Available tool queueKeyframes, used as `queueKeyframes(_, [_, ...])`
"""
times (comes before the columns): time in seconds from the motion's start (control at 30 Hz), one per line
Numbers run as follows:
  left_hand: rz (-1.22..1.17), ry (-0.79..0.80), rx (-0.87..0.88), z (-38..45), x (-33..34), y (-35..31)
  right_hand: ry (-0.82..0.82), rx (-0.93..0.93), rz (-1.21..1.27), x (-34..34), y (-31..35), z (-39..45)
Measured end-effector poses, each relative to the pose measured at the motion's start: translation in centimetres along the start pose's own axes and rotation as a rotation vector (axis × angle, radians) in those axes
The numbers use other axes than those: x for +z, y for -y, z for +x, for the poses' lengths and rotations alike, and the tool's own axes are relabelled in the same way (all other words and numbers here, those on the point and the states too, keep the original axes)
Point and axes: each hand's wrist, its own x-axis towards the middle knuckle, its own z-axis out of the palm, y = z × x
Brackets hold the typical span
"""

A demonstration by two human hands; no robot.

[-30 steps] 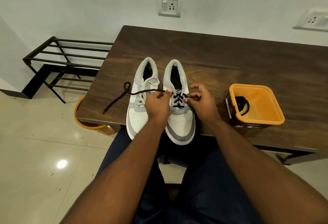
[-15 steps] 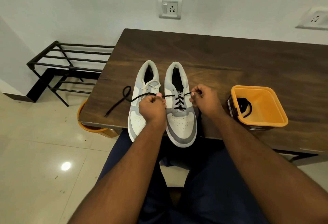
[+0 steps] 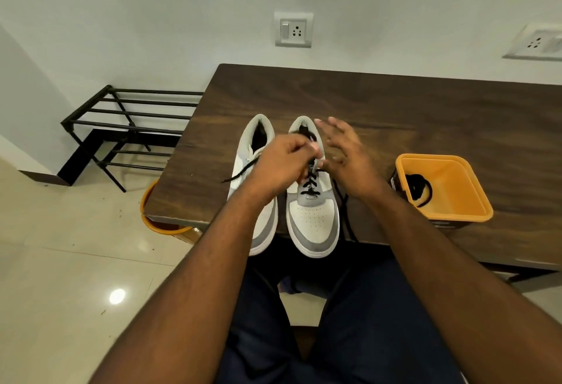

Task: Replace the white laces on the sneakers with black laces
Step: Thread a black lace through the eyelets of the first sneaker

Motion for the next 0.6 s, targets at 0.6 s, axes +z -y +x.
queueKeyframes(0.6, [0.075, -0.455, 0.009, -2.1, 0.3, 5.4, 0.125, 0.148, 0.109, -3.8, 1.1, -1.7])
